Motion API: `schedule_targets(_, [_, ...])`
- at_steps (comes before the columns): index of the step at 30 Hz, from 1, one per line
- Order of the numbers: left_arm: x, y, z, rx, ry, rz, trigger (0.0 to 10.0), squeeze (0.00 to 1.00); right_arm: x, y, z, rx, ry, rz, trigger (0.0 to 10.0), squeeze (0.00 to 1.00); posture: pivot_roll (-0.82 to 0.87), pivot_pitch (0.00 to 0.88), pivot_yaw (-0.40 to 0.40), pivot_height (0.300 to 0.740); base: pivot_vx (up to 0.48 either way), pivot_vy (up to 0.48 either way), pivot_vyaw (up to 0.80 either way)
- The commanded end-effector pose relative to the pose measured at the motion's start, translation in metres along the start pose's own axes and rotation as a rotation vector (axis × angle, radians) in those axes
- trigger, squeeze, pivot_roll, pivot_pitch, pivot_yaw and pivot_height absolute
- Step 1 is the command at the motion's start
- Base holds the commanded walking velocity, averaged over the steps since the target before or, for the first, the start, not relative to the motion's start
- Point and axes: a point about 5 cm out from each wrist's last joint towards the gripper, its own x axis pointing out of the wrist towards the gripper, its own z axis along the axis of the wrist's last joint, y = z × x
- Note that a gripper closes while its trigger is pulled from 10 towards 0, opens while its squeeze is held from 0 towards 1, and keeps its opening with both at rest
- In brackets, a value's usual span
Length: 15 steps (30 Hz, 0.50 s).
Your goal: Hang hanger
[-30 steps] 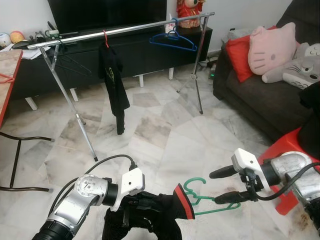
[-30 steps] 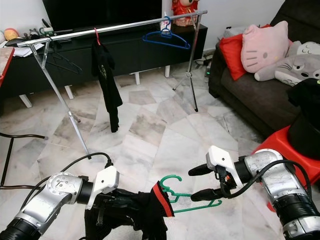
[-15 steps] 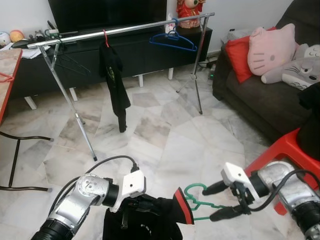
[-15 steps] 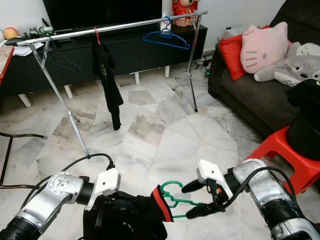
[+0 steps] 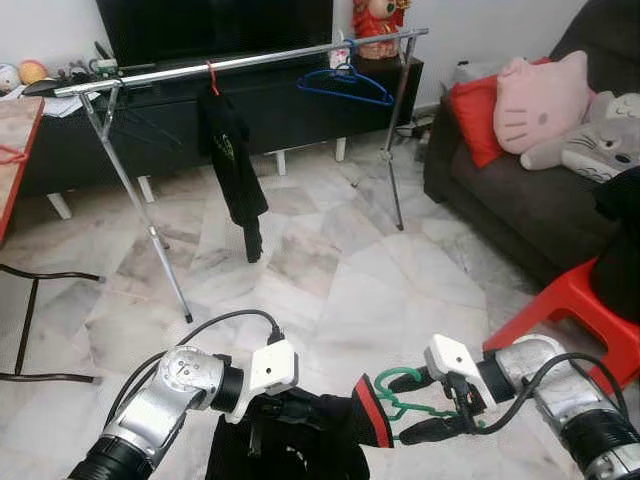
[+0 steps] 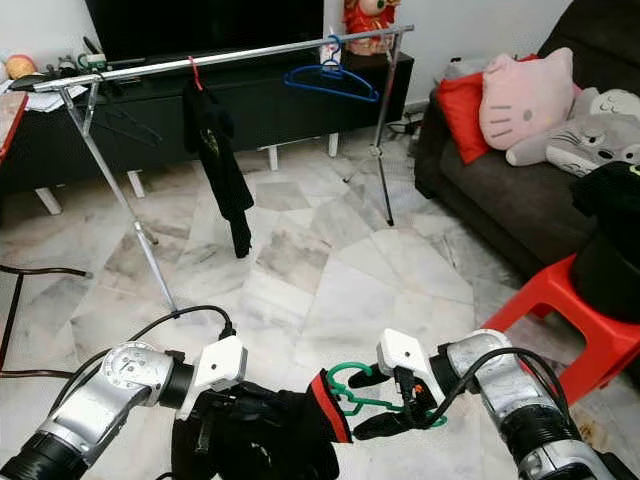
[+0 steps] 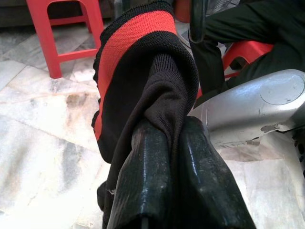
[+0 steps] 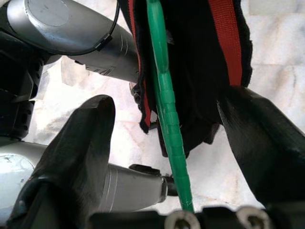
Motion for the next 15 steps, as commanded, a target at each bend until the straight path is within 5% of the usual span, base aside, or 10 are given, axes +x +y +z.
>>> schedule_targets(1, [0.0011,0.0025,0.0106,0.058,-0.008,-0.006,10.0,0.0,-0.0012,0.0016,-0.0012,-0.005,0.015,0.016,10.0,0.0,-0.08,0.0,-0.038,0.74,0.0,0.0,0.0])
schedule_targets(2, [0.0011,0.0025,0.0106,0.058,-0.008,-0.006,10.0,0.0,-0.0012,0.0016,-0.0012,-0.005,0.015,0.016,10.0,0.0,-0.08,0.0,-0.038,0.74,0.0,0.0,0.0])
schedule_targets(3, [0.0012,0.0025,0.0108,0.06,-0.008,-0.005,10.0,0.0,-0.001,0.0013,-0.0031,-0.009,0.03,0.007,5.6,0.0,-0.08,0.0,-0.038,0.74,0.0,0.0,0.0])
schedule_targets(4, [0.0012,0.0025,0.0108,0.06,-0.008,-0.005,10.0,0.0,-0.001,0.0013,-0.0031,-0.009,0.03,0.007,5.6,0.0,-0.08,0.0,-0.038,0.74,0.0,0.0,0.0])
schedule_targets(5, [0.0013,0.0026,0.0108,0.061,-0.008,-0.005,10.0,0.0,-0.001,0.001,-0.0038,-0.012,0.037,0.003,1.8,0.0,-0.08,0.0,-0.039,0.74,0.0,0.0,0.0])
schedule_targets(6, [0.0013,0.0026,0.0108,0.062,-0.008,-0.004,10.0,0.0,-0.001,0.0005,-0.005,-0.016,0.048,-0.001,0.0,0.0,-0.08,0.0,-0.039,0.74,0.0,0.0,0.0])
schedule_targets(15, [0.0019,0.0032,0.0112,0.067,-0.01,0.0,10.0,0.0,-0.0009,-0.0018,-0.0064,-0.023,0.05,-0.025,0.0,0.0,-0.08,0.0,-0.039,0.74,0.0,0.0,0.0])
